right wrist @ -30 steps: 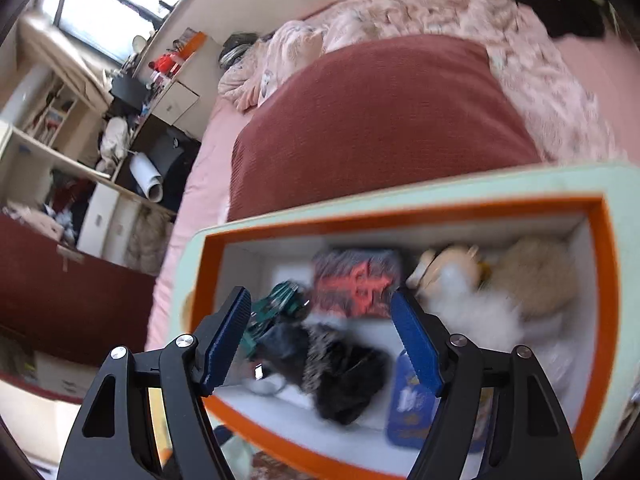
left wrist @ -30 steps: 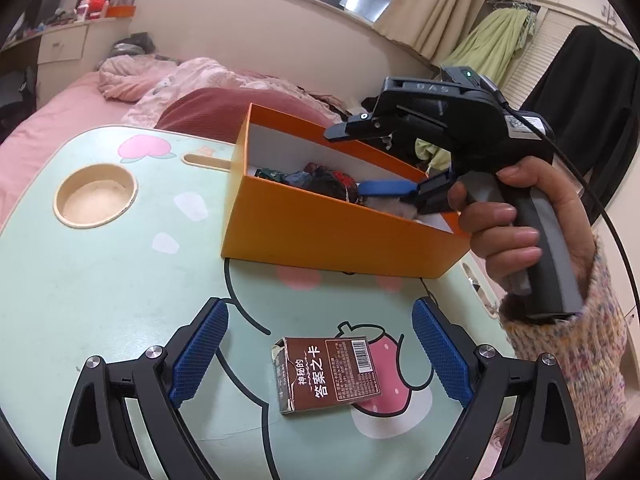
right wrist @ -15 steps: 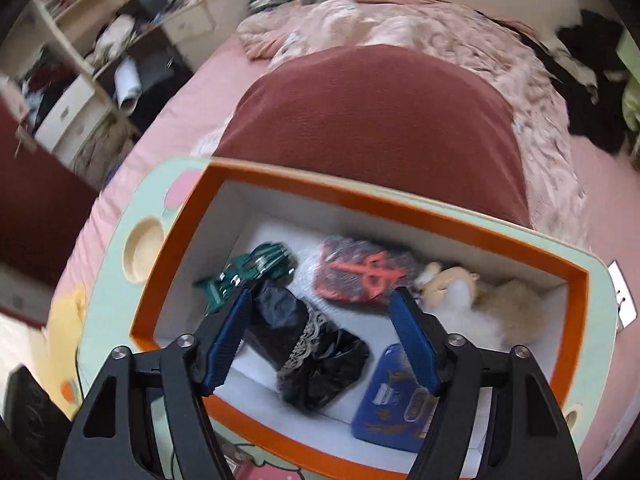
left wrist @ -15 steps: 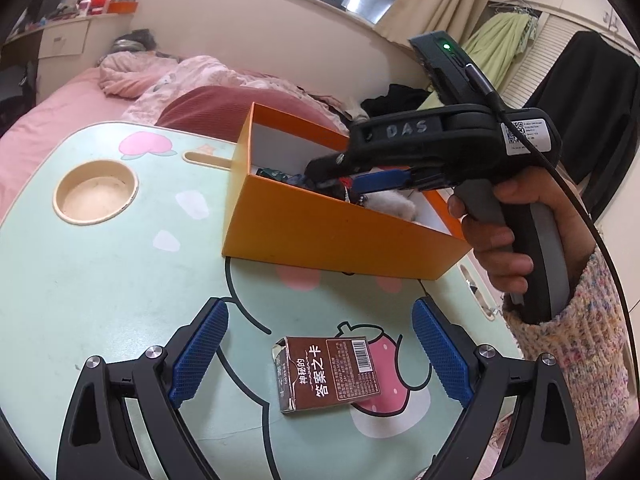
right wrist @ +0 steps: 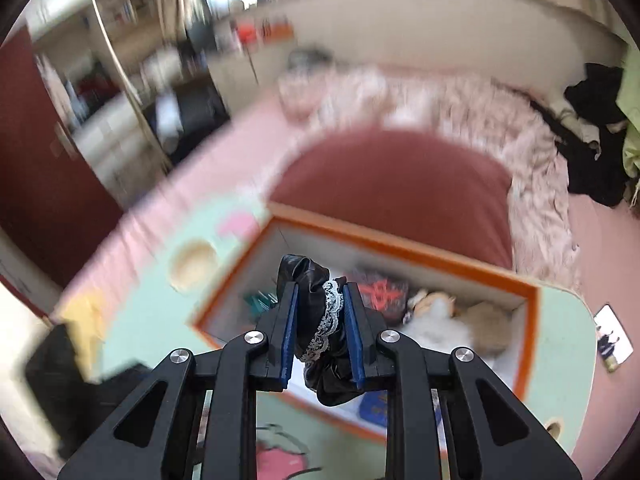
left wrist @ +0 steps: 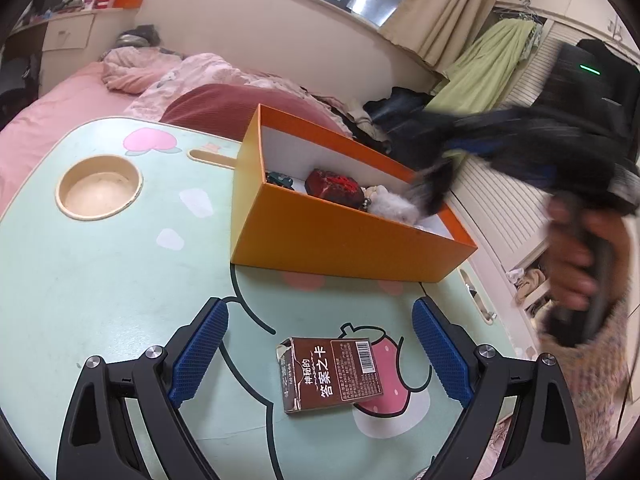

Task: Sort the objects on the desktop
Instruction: 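Lift the black cloth item out and drop it on the table with the right gripper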

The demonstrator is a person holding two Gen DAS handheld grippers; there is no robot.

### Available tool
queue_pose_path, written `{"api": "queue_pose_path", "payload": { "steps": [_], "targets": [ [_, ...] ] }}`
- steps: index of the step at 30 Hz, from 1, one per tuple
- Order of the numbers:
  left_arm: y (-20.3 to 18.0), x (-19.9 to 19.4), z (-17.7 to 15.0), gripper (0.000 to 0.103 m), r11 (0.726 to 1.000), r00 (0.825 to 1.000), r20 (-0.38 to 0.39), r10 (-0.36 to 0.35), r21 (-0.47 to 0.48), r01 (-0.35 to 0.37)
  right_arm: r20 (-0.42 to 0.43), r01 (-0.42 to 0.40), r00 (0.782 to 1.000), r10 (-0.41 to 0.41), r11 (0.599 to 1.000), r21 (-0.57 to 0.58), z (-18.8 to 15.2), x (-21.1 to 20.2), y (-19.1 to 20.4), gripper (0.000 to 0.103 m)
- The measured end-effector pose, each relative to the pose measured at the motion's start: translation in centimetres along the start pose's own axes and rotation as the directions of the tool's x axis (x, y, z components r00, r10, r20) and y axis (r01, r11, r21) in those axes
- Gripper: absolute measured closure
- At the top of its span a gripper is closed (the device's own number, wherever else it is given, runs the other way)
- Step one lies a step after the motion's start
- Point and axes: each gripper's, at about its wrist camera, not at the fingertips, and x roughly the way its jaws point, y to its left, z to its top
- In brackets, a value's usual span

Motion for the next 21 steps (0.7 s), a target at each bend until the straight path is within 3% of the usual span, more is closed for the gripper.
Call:
{"api": "queue_pose_path", "payload": {
  "steps": [2, 4, 9, 13, 15, 18, 21],
  "targets": [
    [0.1, 0.0, 0.0, 0.010, 1.000, 1.000, -0.001, 0.001, -0.003, -0.001, 0.075, -0.046, 0.996, 0.045, 0.999, 0.017, -0.9, -3.5, 0.1, 0.080],
    [0.1, 0.1, -0.1, 0.010, 1.000, 1.000, -0.002, 0.002, -0.005, -0.002, 0.088, -0.074, 0.993, 0.072, 0.997, 0.020, -1.6, -4.8, 0.7, 0.080],
    [0.2, 0.0, -0.2, 0.010, 1.000, 1.000, -0.005, 0.004, -0.009, -0.004, -0.023, -0.144, 0.989, 0.147, 0.986, 0.082, -6.0, -2.6, -0.1, 0.080],
    [0.6, 0.1, -0.1, 0.010, 1.000, 1.000, -0.007, 0.006, -0.023, -0.006, -0.062, -0.132, 0.988, 0.139, 0.985, 0.114, -9.0, 0.1, -1.0, 0.074],
    [0.9, 0.4, -0.1, 0.010, 0.999, 1.000, -0.018, 0.016, -0.034, -0.016, -0.040, -0.135, 0.989, 0.140, 0.984, 0.113, -9.5, 0.3, -1.0, 0.073],
    [1.6, 1.2, 0.1, 0.010, 0.999, 0.999, -0.023, 0.026, -0.044, -0.027, 0.057, -0.141, 0.989, 0.136, 0.986, 0.093, -9.7, -1.2, -1.3, 0.071],
    [2.1, 1.1, 0.0, 0.010, 0.998, 1.000, -0.009, 0.006, -0.057, -0.007, 0.134, -0.113, 0.986, 0.099, 0.989, 0.100, -9.7, -3.2, -1.2, 0.047]
  ]
}}
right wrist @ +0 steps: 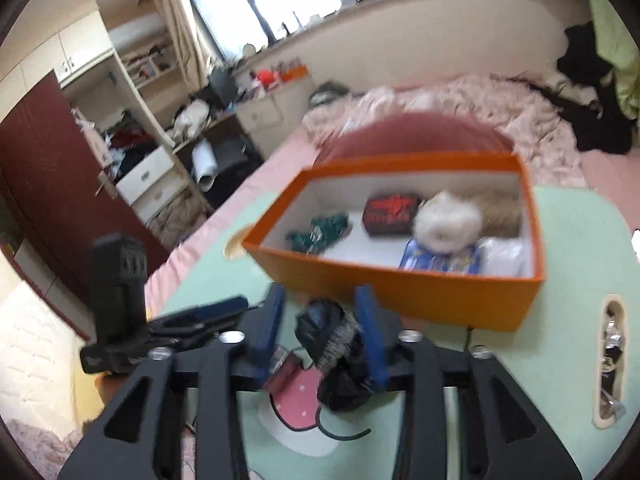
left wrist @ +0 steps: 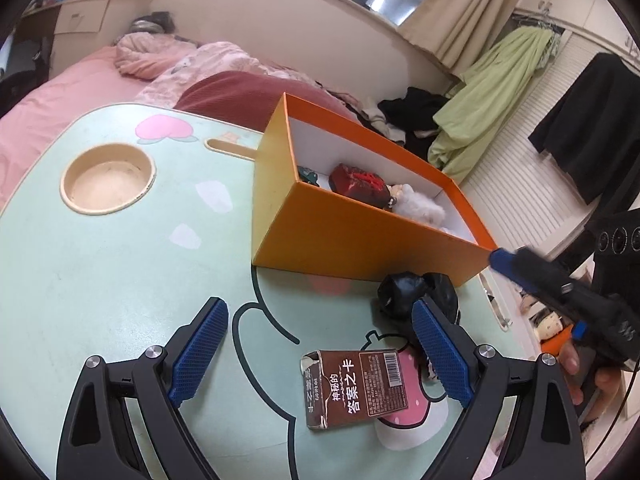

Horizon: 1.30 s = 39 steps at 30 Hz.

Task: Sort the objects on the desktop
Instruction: 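Lift the black cloth item out and drop it on the table with the right gripper, then reach the left gripper into the box and grasp the red-and-black block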

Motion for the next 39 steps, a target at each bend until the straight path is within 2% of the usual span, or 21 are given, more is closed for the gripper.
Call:
{"api": "queue_pose_path", "payload": {
  "steps": [1, 2, 4, 7, 9, 13, 18, 21, 23, 25, 27, 28, 29, 31, 34, 37, 39],
  "targets": [
    [0.1, -0.1, 0.0, 0.010, 1.000, 1.000, 0.006, -0.011, -0.003, 0.011, 0.018, 0.012, 1.000, -0.012, 1.000, 0.004, 0.0, -0.3, -0.2, 0.036],
    [0.1, -0.3, -0.1, 0.010, 1.000, 1.000, 0.020, -0.020, -0.002, 0.020, 0.041, 0.023, 0.999, -0.023, 1.000, 0.008, 0.0, -0.7, -0.3, 0.035],
    [-0.2, -0.9, -0.1, 0.010, 0.999, 0.998, 0.050, -0.038, 0.011, 0.037, 0.059, 0.013, 0.998, -0.014, 1.000, 0.021, 0.0, -1.1, -0.9, 0.035],
    [-1.1, -1.7, -0.1, 0.010, 0.998, 0.995, 0.086, -0.043, 0.051, 0.039, 0.042, 0.015, 0.999, -0.017, 0.999, 0.043, -0.1, -1.0, -1.6, 0.035],
    [-1.6, -1.7, 0.0, 0.010, 0.997, 0.996, 0.078, -0.036, 0.066, 0.031, 0.034, 0.048, 0.998, -0.050, 0.998, 0.044, -0.2, -0.9, -1.9, 0.035],
    [-2.2, -1.5, 0.3, 0.010, 0.996, 0.998, 0.049, -0.043, 0.081, 0.039, 0.033, 0.065, 0.997, -0.067, 0.996, 0.057, -0.6, -0.7, -2.1, 0.035],
    [-4.3, -2.9, 3.0, 0.010, 0.994, 0.997, 0.077, -0.016, 0.105, 0.008, 0.039, 0.097, 0.994, -0.101, 0.992, 0.083, -1.0, -0.9, -2.5, 0.035],
    [-6.6, -2.8, 5.5, 0.010, 0.986, 0.998, 0.061, 0.034, 0.163, -0.044, 0.061, 0.129, 0.989, -0.136, 0.986, 0.103, -1.6, -1.1, -2.6, 0.035],
    [-8.4, -1.4, 7.4, 0.010, 0.971, 0.997, 0.033, 0.070, 0.225, -0.076, 0.068, 0.151, 0.985, -0.156, 0.985, 0.084, -2.0, -0.9, -2.3, 0.035],
    [-9.4, 0.8, 9.0, 0.017, 0.957, 0.993, -0.009, 0.115, 0.268, -0.108, 0.068, 0.149, 0.986, -0.154, 0.986, 0.074, -2.3, -0.7, -2.0, 0.035],
    [-9.9, 4.2, 10.3, 0.038, 0.943, 0.976, -0.091, 0.199, 0.288, -0.166, 0.069, 0.133, 0.988, -0.138, 0.989, 0.071, -2.5, -0.5, -1.7, 0.035],
    [-9.8, 5.7, 11.0, 0.041, 0.946, 0.967, -0.142, 0.213, 0.276, -0.168, 0.068, 0.132, 0.988, -0.136, 0.989, 0.070, -2.5, -0.5, -1.7, 0.035],
    [-9.5, 7.4, 11.6, 0.041, 0.956, 0.957, -0.200, 0.210, 0.247, -0.158, 0.064, 0.133, 0.989, -0.137, 0.989, 0.068, -2.6, -0.4, -1.7, 0.035],
    [-8.6, 9.7, 12.2, 0.043, 0.974, 0.944, -0.268, 0.191, 0.172, -0.149, 0.063, 0.132, 0.989, -0.137, 0.989, 0.069, -2.7, -0.5, -1.7, 0.035],
    [-8.5, 11.5, 12.9, 0.043, 0.976, 0.937, -0.286, 0.201, 0.139, -0.167, 0.061, 0.126, 0.990, -0.131, 0.989, 0.074, -2.7, -0.5, -1.9, 0.035],
    [-9.0, 12.7, 13.1, 0.043, 0.969, 0.928, -0.292, 0.233, 0.156, -0.194, 0.058, 0.122, 0.990, -0.126, 0.989, 0.078, -2.7, -0.5, -2.0, 0.035],
    [-9.5, 13.6, 12.9, 0.044, 0.962, 0.916, -0.309, 0.258, 0.173, -0.212, 0.054, 0.117, 0.991, -0.122, 0.990, 0.083, -2.7, -0.5, -2.1, 0.035]
  ]
}}
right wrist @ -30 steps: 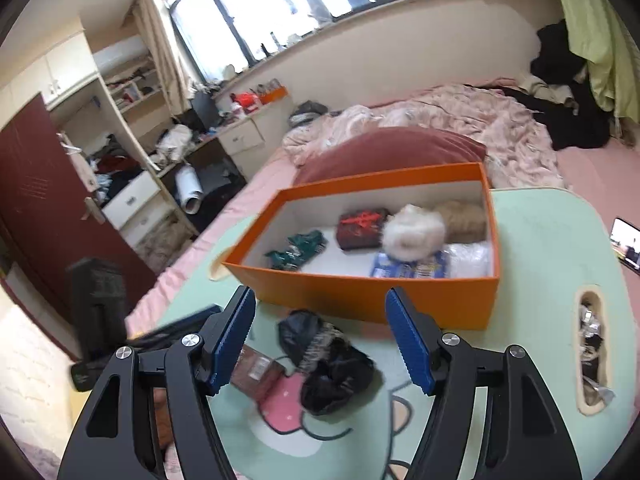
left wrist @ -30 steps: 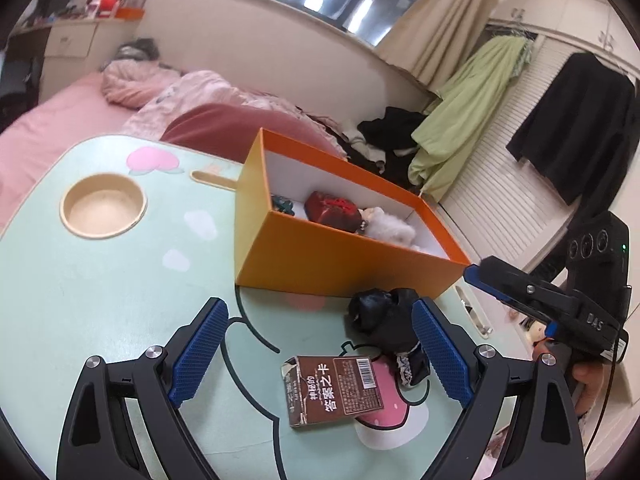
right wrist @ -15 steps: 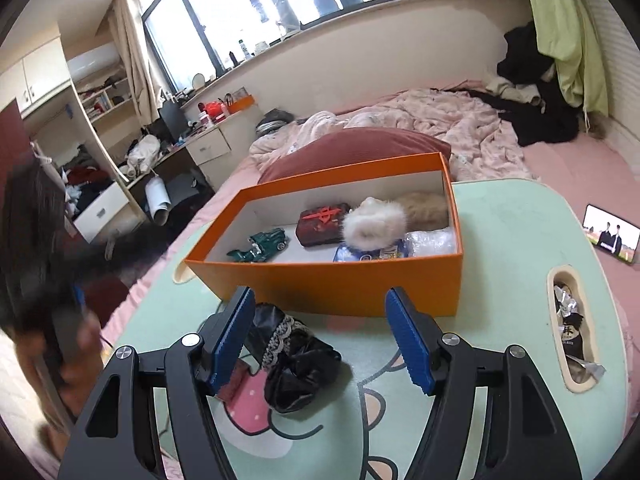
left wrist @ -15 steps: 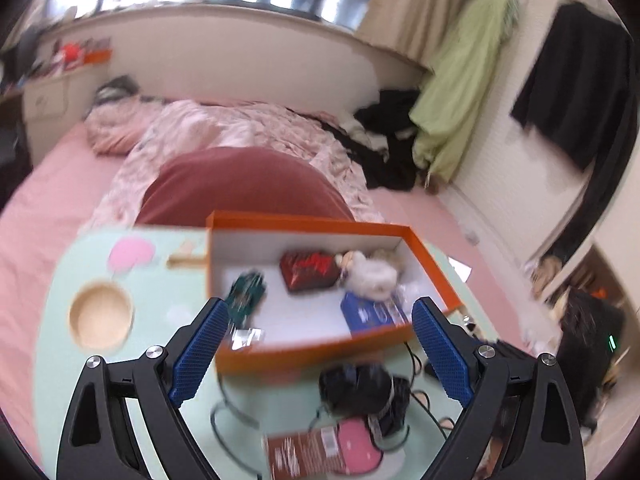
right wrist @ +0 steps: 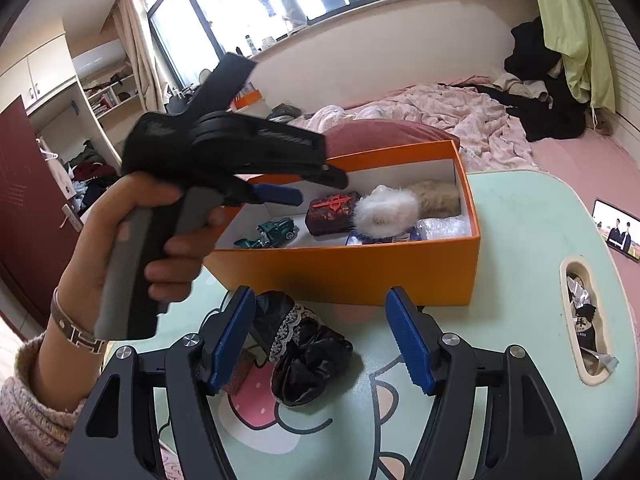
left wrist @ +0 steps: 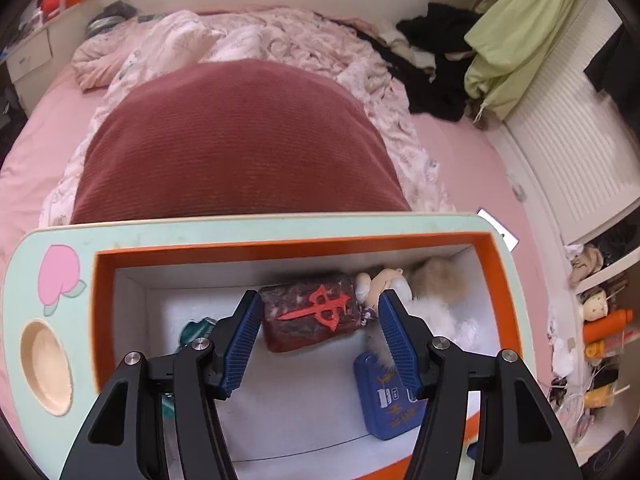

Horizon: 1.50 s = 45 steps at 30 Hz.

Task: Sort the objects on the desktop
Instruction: 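Reach the left gripper into the box and grasp the red-and-black block, then lift the red-and-black block out and set it on the table with the left gripper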

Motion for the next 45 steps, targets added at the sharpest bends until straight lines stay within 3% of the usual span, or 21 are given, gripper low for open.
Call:
{"api": "queue_pose_path", "payload": {
  "steps": [4, 6, 10, 17, 24, 28, 30, 32, 33, 36, 39, 41, 45],
  "targets": [
    [-1.3, 1.0, -0.3, 0.047, 0.991, 0.993, -0.010, 0.120, 0.054, -0.119, -0.007, -0.016, 1.000, 0.016, 1.000, 0.008, 0.0, 0.2, 0.0, 0.035],
    [-1.4, 1.1, -0.4, 0.047, 0.989, 0.991, 0.002, 0.132, 0.068, -0.131, -0.009, -0.014, 1.000, 0.014, 1.000, 0.008, -0.1, 0.2, 0.1, 0.035],
    [-0.7, 0.6, -0.8, 0.047, 0.988, 0.990, -0.006, 0.141, 0.063, -0.140, -0.012, -0.013, 1.000, 0.013, 1.000, 0.012, -0.1, 0.1, 0.0, 0.035],
    [0.0, 0.6, -0.7, 0.047, 0.997, 0.997, -0.026, 0.068, 0.032, -0.068, -0.014, -0.015, 1.000, 0.015, 1.000, 0.015, 0.0, 0.2, -0.1, 0.035],
    [-1.6, 3.0, -0.9, 0.042, 0.987, 0.988, -0.100, 0.121, 0.120, -0.109, -0.025, -0.016, 1.000, 0.017, 1.000, 0.016, -0.3, 0.4, 0.1, 0.035],
    [-1.7, 2.9, -0.8, 0.043, 0.982, 0.985, -0.091, 0.149, 0.134, -0.136, -0.027, -0.016, 0.999, 0.017, 0.999, 0.030, -0.2, 0.4, -0.1, 0.035],
    [-1.4, 2.1, -0.9, 0.043, 0.988, 0.992, -0.066, 0.109, 0.121, -0.101, -0.025, -0.016, 1.000, 0.017, 0.999, 0.035, -0.2, 0.3, -0.2, 0.035],
    [-1.0, 0.0, -1.1, 0.043, 0.996, 0.999, -0.035, -0.006, 0.093, 0.010, -0.022, -0.016, 1.000, 0.016, 0.999, 0.034, -0.2, 0.3, -0.3, 0.035],
    [-0.8, -1.7, -1.4, 0.043, 0.994, 0.997, -0.008, -0.083, 0.077, 0.083, -0.021, -0.015, 1.000, 0.016, 0.999, 0.034, -0.1, 0.2, -0.3, 0.035],
    [-0.6, -7.1, -3.5, 0.043, 0.975, 0.970, 0.119, -0.210, 0.097, 0.199, -0.018, -0.009, 1.000, 0.010, 0.999, 0.037, -0.1, 0.1, -0.3, 0.035],
    [-0.4, -11.0, -7.4, 0.043, 0.967, 0.950, 0.209, -0.231, 0.159, 0.200, -0.017, 0.009, 1.000, -0.008, 1.000, 0.024, -0.1, 0.1, -0.1, 0.035],
    [0.1, -12.1, -10.4, 0.043, 0.962, 0.943, 0.230, -0.240, 0.189, 0.198, -0.016, 0.022, 1.000, -0.022, 1.000, 0.007, -0.1, 0.1, 0.2, 0.035],
    [2.7, -10.3, -14.3, 0.043, 0.974, 0.956, 0.203, -0.211, 0.120, 0.190, -0.023, 0.053, 0.998, -0.053, 0.998, -0.024, -0.2, 0.3, 0.7, 0.035]
  ]
}}
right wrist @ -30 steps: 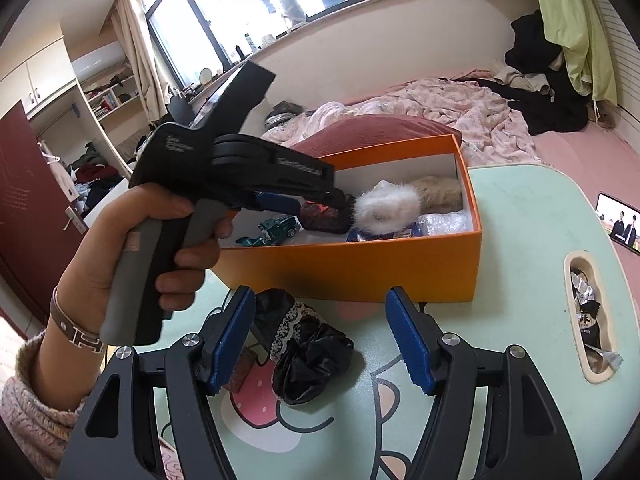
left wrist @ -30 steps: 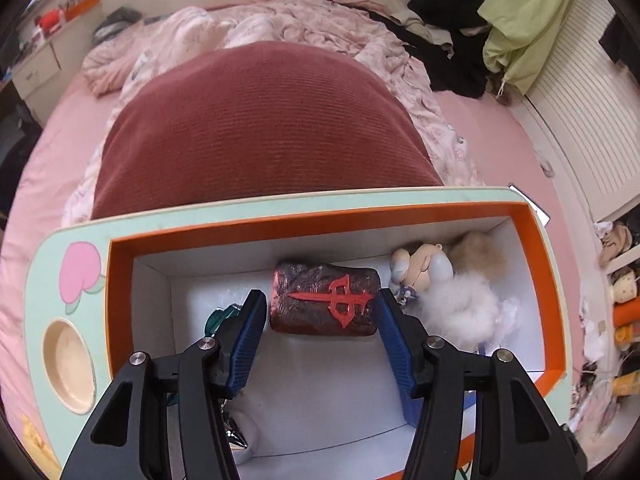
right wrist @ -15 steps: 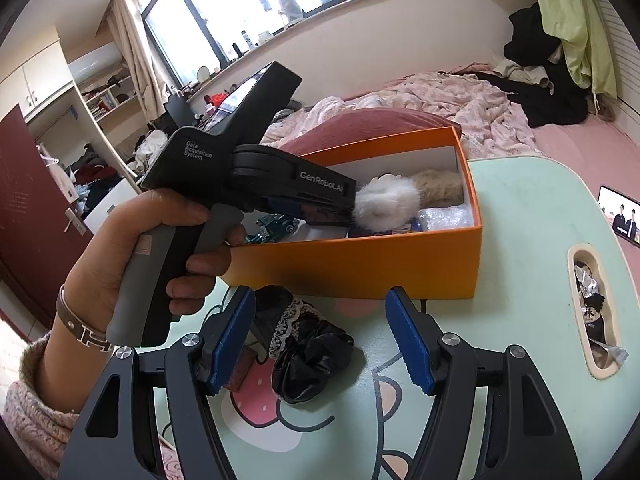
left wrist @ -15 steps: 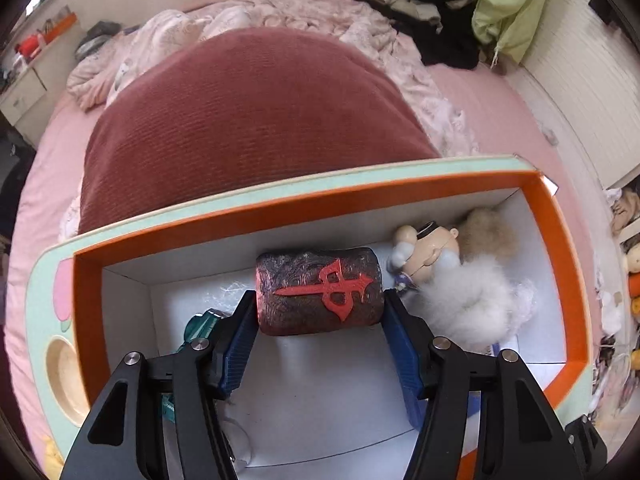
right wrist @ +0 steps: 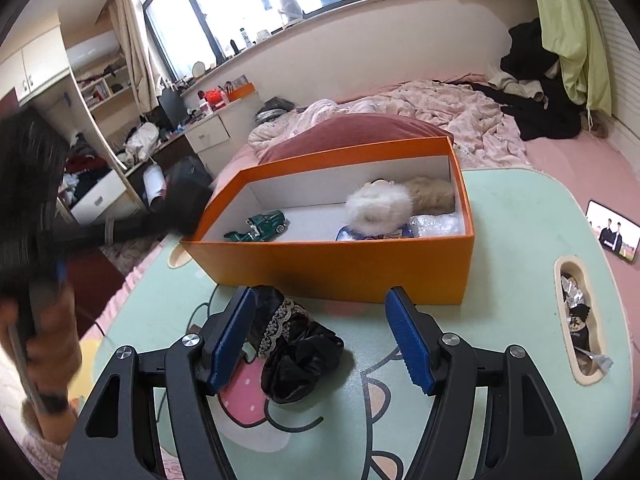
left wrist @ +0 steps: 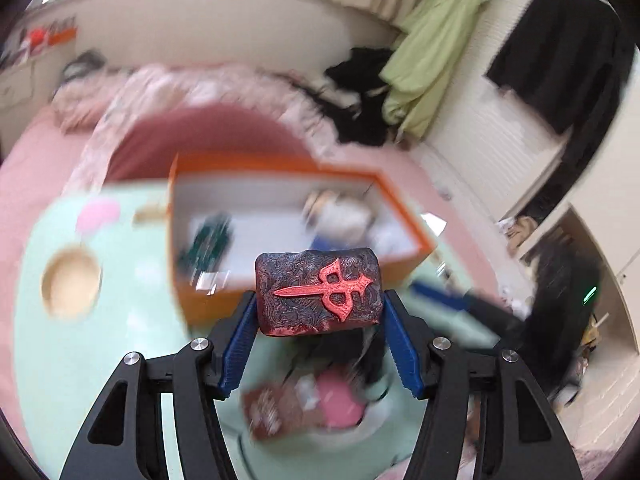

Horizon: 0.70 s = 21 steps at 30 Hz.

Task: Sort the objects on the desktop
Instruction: 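Lift the red-and-black block out and set it on the table with the left gripper, then grasp the white fluffy ball in the box with the right gripper and lift it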

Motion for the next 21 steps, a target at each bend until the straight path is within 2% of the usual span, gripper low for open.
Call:
{"api": "queue_pose_path", "payload": {
  "steps": [4, 6, 8, 10, 12, 13, 15, 21],
  "targets": [
    [2.1, 1.6, -2.6, 0.043, 0.999, 0.999, -0.036, 0.024, -0.042, -0.026, 0.001, 0.006, 1.000, -0.006, 0.999, -0.044, 0.7, -0.6, 0.7, 0.035],
    [2.2, 2.5, -3.6, 0.043, 0.999, 0.998, -0.061, 0.029, -0.044, -0.032, 0.022, -0.028, 0.999, 0.029, 0.999, -0.041, 2.2, -1.5, 0.8, 0.035],
    [2.3, 3.5, -3.7, 0.041, 0.997, 0.995, -0.074, 0.063, -0.041, -0.066, 0.045, -0.015, 0.999, 0.016, 1.000, -0.026, 4.8, -2.3, 0.5, 0.035],
    [2.0, 3.6, -3.8, 0.038, 0.995, 0.994, -0.052, 0.093, -0.030, -0.094, -0.008, 0.034, 0.999, -0.034, 0.999, -0.027, 7.5, -1.2, 0.2, 0.035],
    [1.8, 3.5, -3.4, 0.031, 0.996, 0.995, -0.033, 0.090, -0.026, -0.091, -0.090, 0.060, 0.994, -0.062, 0.998, -0.023, 9.2, 0.7, 0.0, 0.035],
    [1.8, 3.4, -3.3, 0.029, 0.996, 0.996, -0.021, 0.084, -0.027, -0.085, -0.145, 0.067, 0.987, -0.070, 0.998, -0.021, 10.0, 2.2, -0.1, 0.035],
    [1.6, 2.6, -3.3, 0.026, 0.997, 0.997, 0.006, 0.075, -0.031, -0.074, -0.201, 0.102, 0.973, -0.109, 0.994, -0.046, 10.7, 4.3, 0.1, 0.035],
    [2.1, 1.4, -3.0, 0.023, 0.994, 0.994, 0.048, 0.099, -0.059, -0.096, -0.321, 0.255, 0.900, -0.294, 0.954, -0.158, 10.3, 10.2, 0.2, 0.037]
  ]
}}
